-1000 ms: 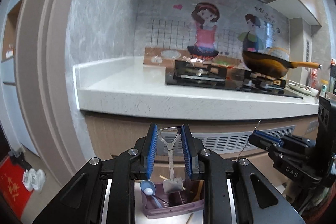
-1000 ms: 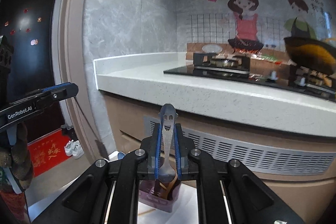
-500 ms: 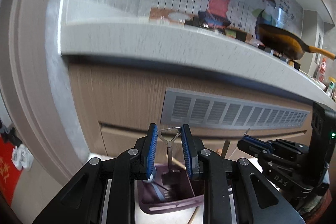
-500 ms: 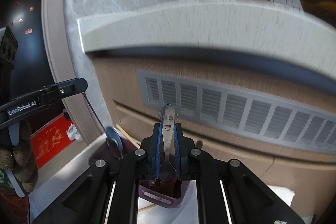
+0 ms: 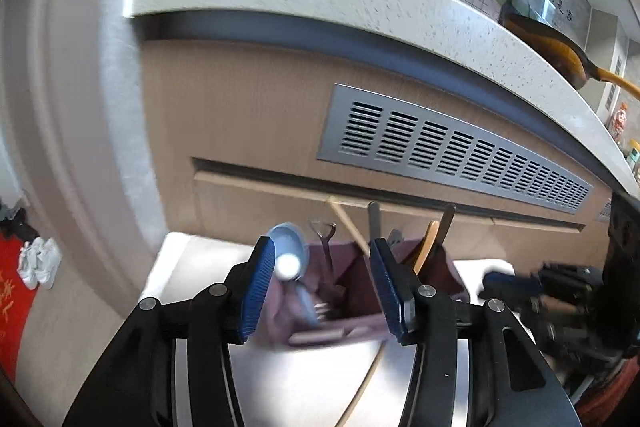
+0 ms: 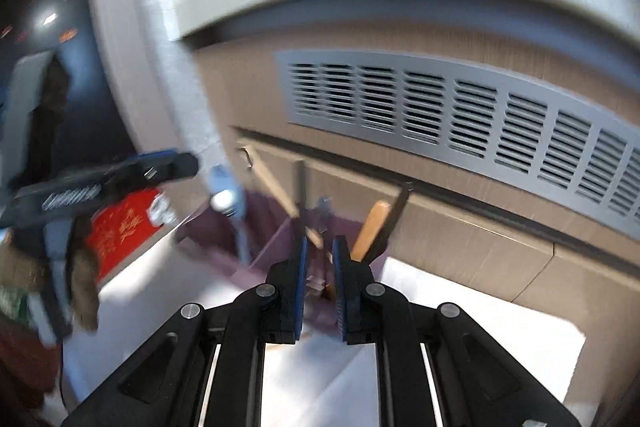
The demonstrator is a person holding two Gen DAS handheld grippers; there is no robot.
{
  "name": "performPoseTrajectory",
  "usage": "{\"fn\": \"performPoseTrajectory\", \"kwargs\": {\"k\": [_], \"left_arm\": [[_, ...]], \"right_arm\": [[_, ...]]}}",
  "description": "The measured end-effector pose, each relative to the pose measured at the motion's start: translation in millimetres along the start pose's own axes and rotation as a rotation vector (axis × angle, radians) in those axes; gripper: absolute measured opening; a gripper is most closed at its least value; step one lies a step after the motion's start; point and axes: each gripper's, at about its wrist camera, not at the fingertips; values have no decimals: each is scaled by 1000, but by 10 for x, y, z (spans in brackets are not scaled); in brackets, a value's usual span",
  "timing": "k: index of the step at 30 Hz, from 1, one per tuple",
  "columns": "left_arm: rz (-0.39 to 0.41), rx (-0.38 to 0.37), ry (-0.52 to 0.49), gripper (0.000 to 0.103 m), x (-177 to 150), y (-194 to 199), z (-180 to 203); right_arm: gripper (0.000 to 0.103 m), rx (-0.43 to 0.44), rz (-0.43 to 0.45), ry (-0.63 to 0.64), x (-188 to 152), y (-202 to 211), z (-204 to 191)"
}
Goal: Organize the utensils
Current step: 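Grasp the white plastic spoon with the right gripper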
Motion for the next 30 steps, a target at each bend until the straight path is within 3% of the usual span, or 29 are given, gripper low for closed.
{"fn": "performPoseTrajectory", "kwargs": {"k": [2,6,9,12,17,23,25,27,30], "left_arm": [[6,22,5,52,-127,102,-93],[-71,66,37,52,-504,125,-343],[-136,83,76,52,-813,82,-550],[-188,91,111,52,-1085,77,-725],[-231,92,138,52,-1303,91,-898],[-233,99,177,52,-1294,72,-1002],[-237,91,176,52,-1288,62,-970],[-241,86,167,52,-1274,42,-912],[-267,56,138,52,-1256,-37,-755]], "right_arm": [[23,105,-53,79,-138,68,-171],[23,297,-256,219,-658,-121,-606],[23,376,-354,344,-1013,-279,-972],[23,450,-389,441,-1211,-349,-1183],[23,451,-417,519,-1269,-437,-1218],[24,415,-431,628,-1300,-503,-1377],[20,399,-440,598,-1292,-503,-1403],[7,379,-449,534,-1290,-487,-1377],[7,330,-467,425,-1284,-445,-1201]]}}
Point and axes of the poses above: each gripper's, at about its wrist camera, not at the fingertips, and y roughly against the way its jaws point, z to its right, x to its top, and after that the axes turned 5 degrees about y, right-handed
